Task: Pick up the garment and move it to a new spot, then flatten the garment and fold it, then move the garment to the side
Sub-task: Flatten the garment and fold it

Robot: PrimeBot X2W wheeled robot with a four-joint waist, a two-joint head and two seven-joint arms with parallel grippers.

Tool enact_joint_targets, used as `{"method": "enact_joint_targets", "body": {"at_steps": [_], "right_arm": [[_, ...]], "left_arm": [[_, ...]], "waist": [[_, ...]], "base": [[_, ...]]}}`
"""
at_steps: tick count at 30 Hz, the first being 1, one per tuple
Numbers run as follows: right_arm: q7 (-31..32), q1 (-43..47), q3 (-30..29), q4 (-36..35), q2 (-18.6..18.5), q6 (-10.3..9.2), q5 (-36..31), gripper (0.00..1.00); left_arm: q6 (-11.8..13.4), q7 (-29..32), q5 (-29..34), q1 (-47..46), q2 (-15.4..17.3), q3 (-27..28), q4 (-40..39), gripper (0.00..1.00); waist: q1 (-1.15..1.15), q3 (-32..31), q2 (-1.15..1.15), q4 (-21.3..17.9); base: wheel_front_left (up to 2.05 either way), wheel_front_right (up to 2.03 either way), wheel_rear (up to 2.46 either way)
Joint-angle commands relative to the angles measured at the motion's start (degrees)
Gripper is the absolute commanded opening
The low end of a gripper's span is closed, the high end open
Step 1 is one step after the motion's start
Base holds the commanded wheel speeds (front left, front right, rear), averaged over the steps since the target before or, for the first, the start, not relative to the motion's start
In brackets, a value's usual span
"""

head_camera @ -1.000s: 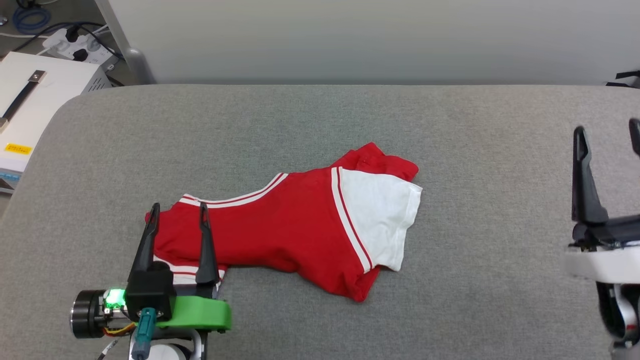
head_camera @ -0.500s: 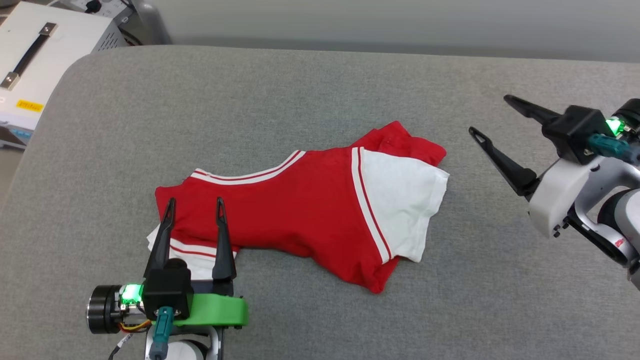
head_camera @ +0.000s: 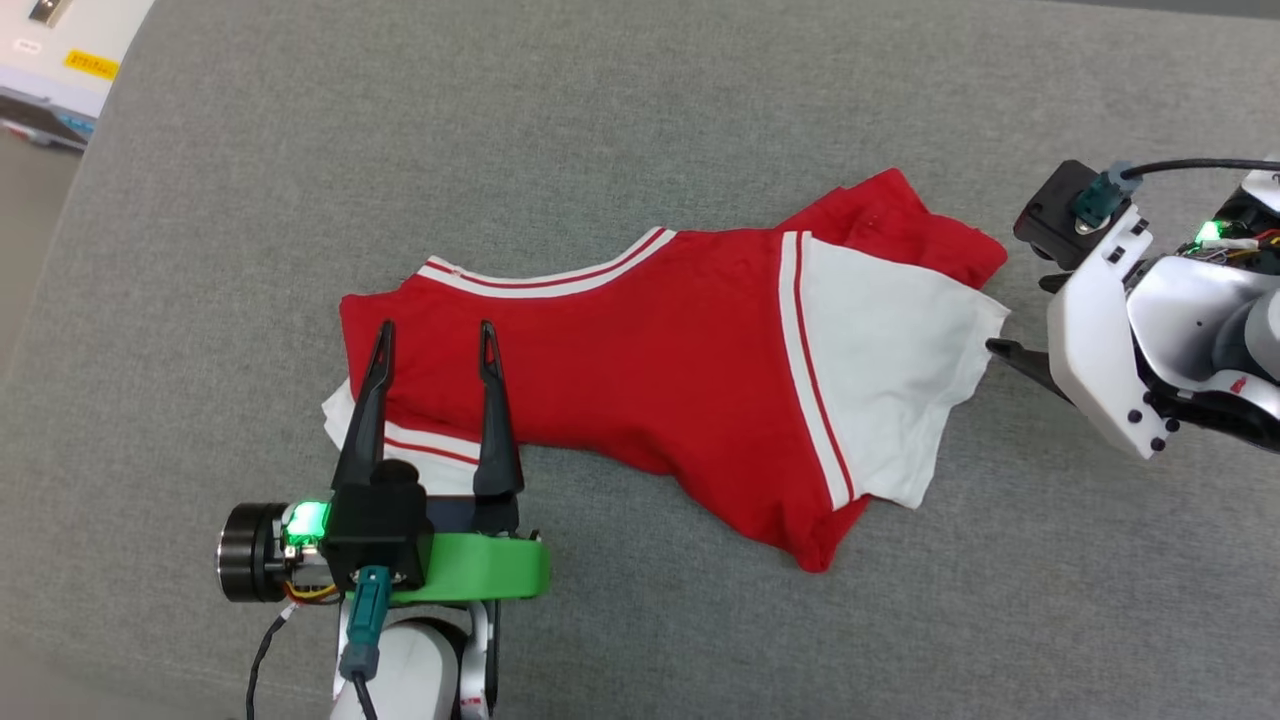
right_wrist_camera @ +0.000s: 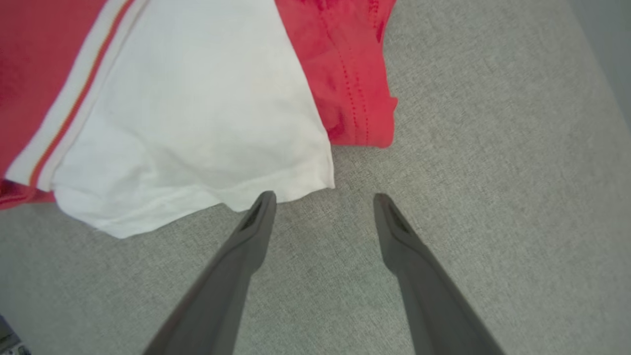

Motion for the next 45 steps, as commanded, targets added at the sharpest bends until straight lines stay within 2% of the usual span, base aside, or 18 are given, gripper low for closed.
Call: {"method": "enact_joint_targets", "body": {"at_steps": [1,6,12,13,15,22,26,30,36,45], "right_arm": [[0.2,-1.5,0.8,1.0,0.7,-0.04,0.5,1.0],[1.2,-3.3,5.2,5.2,2.1,-0.04,1.3,1.0],[2.6,-1.9,8.4,6.9,2.3,-0.04,0.3,1.0],[2.4,-1.7,8.5,6.8,2.3,-0.04,0.1,0.91],[1.0,-1.5,8.7,6.5,2.5,-0.04,0.1,0.02],[-6.9,-2.9,8.9,4.9,3.3,-0.04,0.3,0.0],[-12.1,-2.9,8.9,3.5,2.4,-0.04,1.5,0.0],[-17.2,-1.6,8.6,1.6,-0.1,-0.04,3.4,0.0],[-24.4,3.8,4.4,-0.1,-5.5,-0.04,7.5,0.0],[-30.8,16.6,-3.4,4.7,-11.6,-0.04,13.6,0.0]], "left_arm": [[0.6,0.1,-0.5,-1.2,-0.3,-0.4,-0.1,1.0],[1.6,0.1,-1.2,-2.8,-0.4,-1.8,0.2,1.0],[2.6,0.1,-2.1,-3.5,-0.4,-2.6,0.5,1.0],[2.7,0.1,-2.2,-3.5,-0.4,-2.6,0.6,1.0],[2.8,0.1,-2.2,-3.4,-0.4,-2.4,0.7,1.0],[2.2,0.1,-1.5,-3.0,-0.4,-1.4,1.7,1.0],[1.3,0.1,-1.1,-1.7,-0.3,-0.6,2.4,1.0],[0.7,0.1,-1.0,0.3,0.1,0.6,3.1,1.0],[0.0,0.1,-1.2,3.9,0.6,2.6,3.3,1.0],[-1.4,0.1,-1.3,7.1,0.6,4.6,3.8,1.0]], "waist": [[-0.01,3.4,0.0,2.7],[-0.01,5.7,0.0,4.3],[-0.01,6.2,0.0,4.8],[-0.01,6.1,0.0,4.7],[-0.01,5.8,0.0,4.3],[-0.01,2.5,0.0,1.5],[-0.01,-0.8,0.0,-0.4],[-0.01,-4.3,0.0,-2.2],[-0.01,-8.4,0.0,-5.1],[-0.01,-11.4,0.0,-8.5]], "base": [[0.0,0.0,0.0],[0.0,0.0,0.0],[0.0,0.0,0.0],[0.0,0.0,0.0],[0.0,0.0,0.0],[0.0,0.0,0.0],[0.0,0.0,0.0],[0.0,0.0,0.0],[0.0,0.0,0.0],[0.0,0.0,0.0]]}}
